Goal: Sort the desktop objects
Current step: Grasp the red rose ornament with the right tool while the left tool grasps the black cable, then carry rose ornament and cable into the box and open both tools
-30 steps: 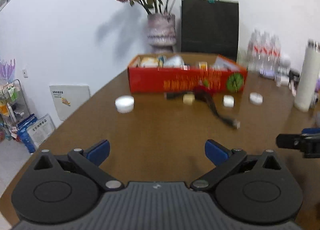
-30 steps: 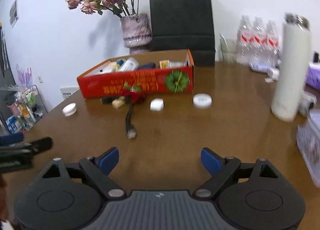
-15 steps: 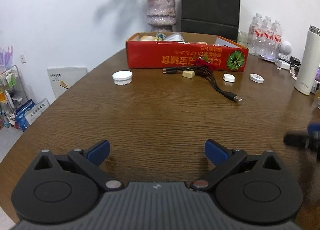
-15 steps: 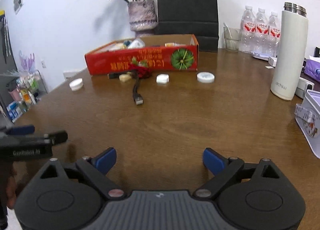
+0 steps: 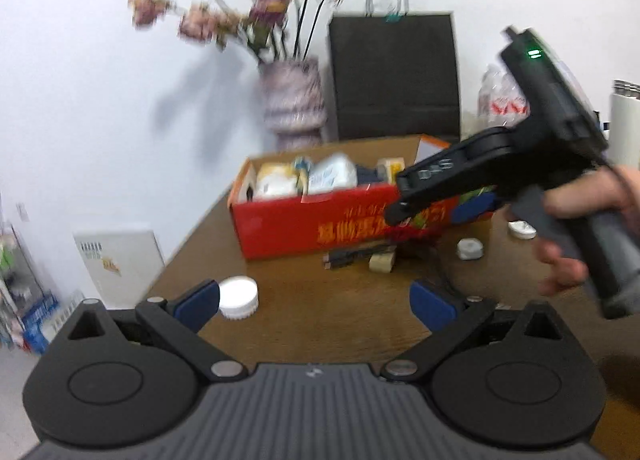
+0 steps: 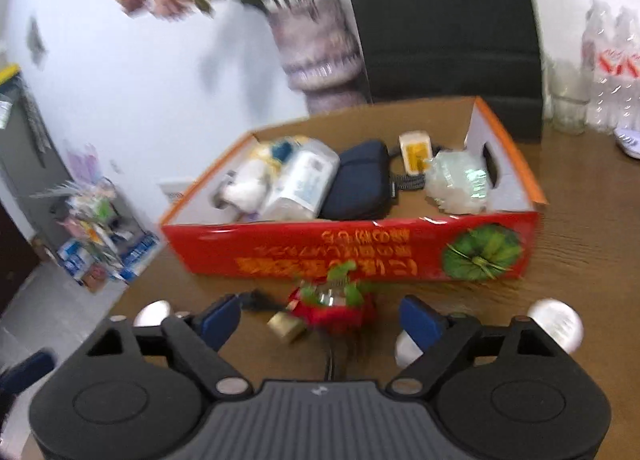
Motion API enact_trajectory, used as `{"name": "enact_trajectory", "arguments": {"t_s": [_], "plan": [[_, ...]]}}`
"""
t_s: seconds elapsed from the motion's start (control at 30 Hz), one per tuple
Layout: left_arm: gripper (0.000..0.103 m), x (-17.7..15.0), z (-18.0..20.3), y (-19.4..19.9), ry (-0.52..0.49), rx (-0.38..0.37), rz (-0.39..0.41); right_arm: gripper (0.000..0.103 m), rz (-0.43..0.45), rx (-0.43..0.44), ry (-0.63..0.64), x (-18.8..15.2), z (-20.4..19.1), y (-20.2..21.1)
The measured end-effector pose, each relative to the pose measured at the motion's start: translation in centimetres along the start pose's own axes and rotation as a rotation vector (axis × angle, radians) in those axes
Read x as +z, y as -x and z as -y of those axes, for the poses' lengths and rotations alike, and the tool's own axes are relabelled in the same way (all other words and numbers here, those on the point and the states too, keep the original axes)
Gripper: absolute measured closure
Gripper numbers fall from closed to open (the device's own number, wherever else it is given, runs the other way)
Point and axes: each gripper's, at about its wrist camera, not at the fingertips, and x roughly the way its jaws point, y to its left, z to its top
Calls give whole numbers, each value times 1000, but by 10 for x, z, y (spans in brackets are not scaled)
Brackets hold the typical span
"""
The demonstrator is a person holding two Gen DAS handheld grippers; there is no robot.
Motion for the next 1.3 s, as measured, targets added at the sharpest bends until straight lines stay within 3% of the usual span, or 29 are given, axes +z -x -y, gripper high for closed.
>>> {"name": "enact_trajectory", "arguments": {"t_s": [0.03,0.07,0.1,0.17,0.27,0.3,0.33,0.37,0.53,0.6,0.67,0.7,0.83,1.13,1.3], "plan": [[0,-1,-2,-6,12,-13,-22,34,-18,-15,-2,1,-1,-11],[0,0,-3,-12,14,-19,-36,61,-36,-28,-1,1,-1,-19],[0,1,-2,-16,7,-22,-42,65,-33,-24,-4,-2,1,-22],[0,4,4,-20,-5,-56,-30,70,6,11,-9,-7,6,-12],[2,13,17,-37,27,-191,-67,70,80,27,-19,-5,14,11],[6,17,23,-47,43,-233,-93,70,97,37,-29,-5,18,20],[17,19,30,-55,50,-255,-115,70,121,38,-36,-4,22,30],[26,21,38,-63,49,-262,-140,70,147,34,-32,-4,24,40],[29,30,73,-90,-14,-246,-165,69,222,-20,3,-22,46,88],[42,34,81,-103,6,-244,-186,69,233,-29,-4,-35,55,98],[87,35,83,-115,74,-242,-245,69,246,-37,-8,-46,62,105],[95,34,84,-117,100,-222,-256,69,261,-45,-10,-51,65,108],[99,33,86,-104,117,-194,-221,69,275,-37,-50,-56,81,115],[100,101,45,0,102,-175,55,69,334,-13,-53,-63,86,137],[100,119,19,17,172,-177,100,69,340,13,-13,-69,74,138]]}}
